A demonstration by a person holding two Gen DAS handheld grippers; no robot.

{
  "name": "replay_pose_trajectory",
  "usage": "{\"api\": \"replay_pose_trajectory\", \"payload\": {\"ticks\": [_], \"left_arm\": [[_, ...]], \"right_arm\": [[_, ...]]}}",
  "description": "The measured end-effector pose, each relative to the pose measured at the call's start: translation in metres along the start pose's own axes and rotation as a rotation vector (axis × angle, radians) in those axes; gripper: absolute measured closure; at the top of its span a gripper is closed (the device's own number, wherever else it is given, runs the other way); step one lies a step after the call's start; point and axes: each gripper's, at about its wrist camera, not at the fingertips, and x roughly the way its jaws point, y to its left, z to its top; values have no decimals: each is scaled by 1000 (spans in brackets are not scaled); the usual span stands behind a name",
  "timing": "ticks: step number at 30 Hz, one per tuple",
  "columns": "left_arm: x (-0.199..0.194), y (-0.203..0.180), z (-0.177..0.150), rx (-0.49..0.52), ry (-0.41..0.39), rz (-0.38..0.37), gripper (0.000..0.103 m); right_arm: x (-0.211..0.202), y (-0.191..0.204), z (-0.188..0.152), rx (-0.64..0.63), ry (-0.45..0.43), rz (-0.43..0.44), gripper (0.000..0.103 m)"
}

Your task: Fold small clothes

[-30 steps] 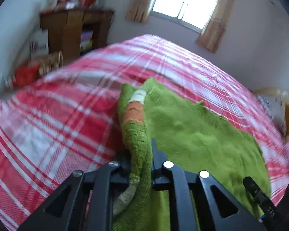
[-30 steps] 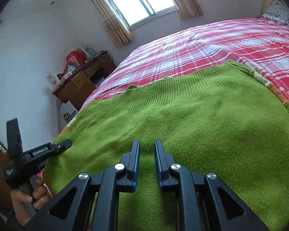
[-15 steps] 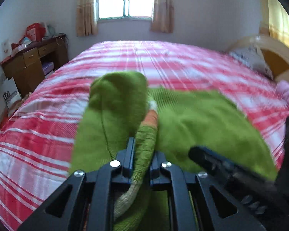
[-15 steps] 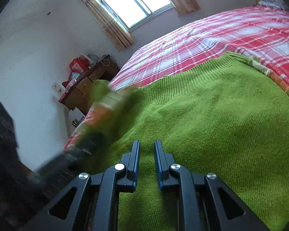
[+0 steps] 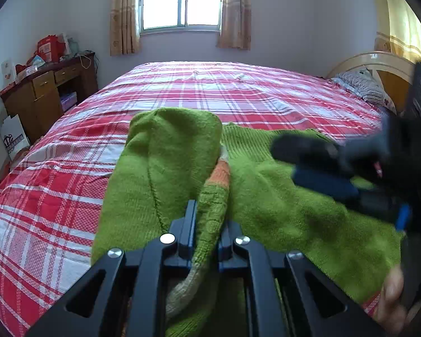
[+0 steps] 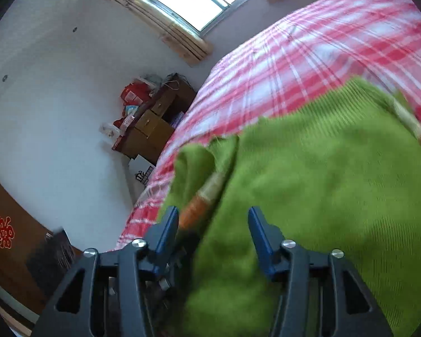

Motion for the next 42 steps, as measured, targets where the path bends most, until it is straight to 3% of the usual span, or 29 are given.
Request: {"api": "replay_pose_trajectory", "payload": {"ticks": [5,9,10,11,15,27,42], "left_arm": [[1,-1,0,0,2,0,92],[2,-1,0,2,5,1,92],[2,-1,0,0,5,-1,91],[3,-1,-1,-2,6,-3,91],[5,-1,0,-1,12,-3,91],[-20,-18,14,-42,-17,-54,92],[6,-108,34,35,42,-138,92]], "right_arm": [[40,15,13,-49,93,13,50],[74,18,15,-111,174,-41,51],[80,18,15,-129,190,-51,57],[86,19,15,-150,204,-64,77],[86,21,9,-197,178,-82,89],[40,43,23,-306,93,-86,91],[-23,-27,56,-256,67,-163,91]]}}
